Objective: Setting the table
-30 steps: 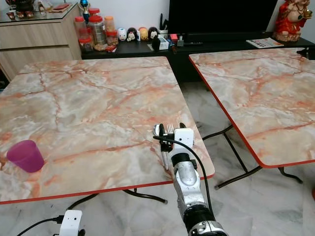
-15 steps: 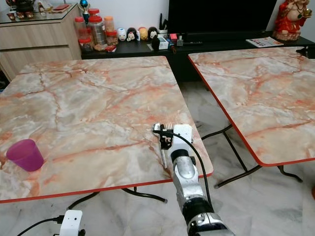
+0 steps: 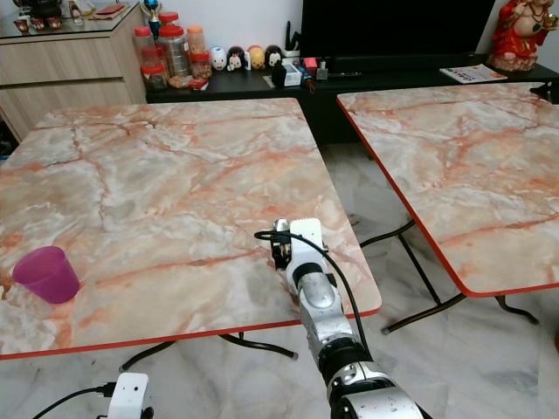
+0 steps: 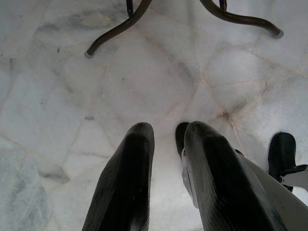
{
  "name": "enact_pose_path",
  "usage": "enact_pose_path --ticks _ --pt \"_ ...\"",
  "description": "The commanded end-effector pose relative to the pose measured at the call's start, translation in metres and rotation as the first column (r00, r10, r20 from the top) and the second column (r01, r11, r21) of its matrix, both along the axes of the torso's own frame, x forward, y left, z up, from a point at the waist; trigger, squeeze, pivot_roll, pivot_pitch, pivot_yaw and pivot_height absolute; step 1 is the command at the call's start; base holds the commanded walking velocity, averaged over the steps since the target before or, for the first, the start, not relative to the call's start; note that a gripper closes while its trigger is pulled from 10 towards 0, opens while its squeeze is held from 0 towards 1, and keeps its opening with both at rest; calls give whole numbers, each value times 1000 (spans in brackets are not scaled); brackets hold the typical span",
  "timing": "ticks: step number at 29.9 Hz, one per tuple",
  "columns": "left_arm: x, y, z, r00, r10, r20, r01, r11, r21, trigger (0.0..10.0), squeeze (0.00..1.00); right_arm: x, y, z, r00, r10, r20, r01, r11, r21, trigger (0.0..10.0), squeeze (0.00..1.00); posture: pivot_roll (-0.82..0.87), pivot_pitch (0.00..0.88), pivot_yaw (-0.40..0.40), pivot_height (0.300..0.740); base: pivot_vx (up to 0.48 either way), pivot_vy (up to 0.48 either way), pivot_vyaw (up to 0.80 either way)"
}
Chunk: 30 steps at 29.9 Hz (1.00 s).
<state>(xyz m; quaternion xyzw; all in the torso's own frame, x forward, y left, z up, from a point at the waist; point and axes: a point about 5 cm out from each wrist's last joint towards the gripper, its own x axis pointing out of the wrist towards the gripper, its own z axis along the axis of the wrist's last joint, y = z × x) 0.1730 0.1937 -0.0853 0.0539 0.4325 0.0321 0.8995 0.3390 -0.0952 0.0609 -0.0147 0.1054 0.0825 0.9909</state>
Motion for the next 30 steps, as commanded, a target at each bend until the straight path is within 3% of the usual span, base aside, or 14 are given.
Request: enact_pose_path --ticks 1,3,4,12,13,14,15,18,19,20,21,22,30 --pt "-4 1 -2 1000 -7 -16 7 1000 6 10000 0 1 2 0 1000 6 -16 -6 1000 3 10000 992 35 0 -12 740 0 0 0" --pt "-3 1 -2 1000 -8 -16 8 1000 6 10000 0 1 3 -1 1000 15 -24 -15 1000 4 10000 1000 34 0 -10 740 0 0 0" --pt "-3 1 -1 1000 -9 -15 9 1000 6 10000 0 0 4 -2 999 14 -29 -14 1000 -12 10000 0 34 0 -10 740 0 0 0" --pt "1 1 0 1000 -14 -8 14 1000 8 10000 0 0 5 -5 997 7 -71 -7 1000 -1 10000 0 31 0 -8 740 0 0 0" --pt "1 1 0 1000 -14 -8 14 1000 8 10000 0 0 7 -5 997 14 -74 -14 1000 4 3569 0 33 0 -10 740 0 0 0" --pt "1 1 0 1000 -14 -8 14 1000 8 10000 0 0 7 -5 997 14 -74 -14 1000 4 3569 0 33 0 -10 740 0 0 0" --pt "1 1 0 1000 -14 -8 14 1000 7 10000 0 0 8 -5 997 19 -75 -18 1000 7 0 0 33 0 -10 740 0 0 0" --pt "0 1 0 1000 -14 -10 14 1000 8 10000 0 0 8 -5 997 18 -78 -18 1000 4 0 0 33 0 -10 740 0 0 0" --pt "0 2 0 1000 -13 -11 13 1000 8 10000 0 1 8 -5 997 17 -79 -17 1000 4 863 0 33 0 -10 740 0 0 0" --pt "0 2 0 1000 -12 -11 12 1000 8 10000 0 1 8 -5 997 16 -80 -16 1000 5 863 0 33 0 -10 740 0 0 0" --pt "-1 2 0 1000 -10 -12 10 1000 8 10000 0 1 8 -5 996 16 -83 -16 1000 1 6706 0 33 0 -10 740 0 0 0" --pt "-1 2 0 1000 -10 -13 10 1000 8 10000 0 1 9 -5 996 17 -85 -17 1000 1 10000 0 33 0 -10 740 0 0 0" --pt "-1 2 0 1000 -13 -12 13 1000 8 10000 0 1 8 -6 995 1 -103 -2 1000 -5 10000 0 35 0 -10 740 0 0 0"
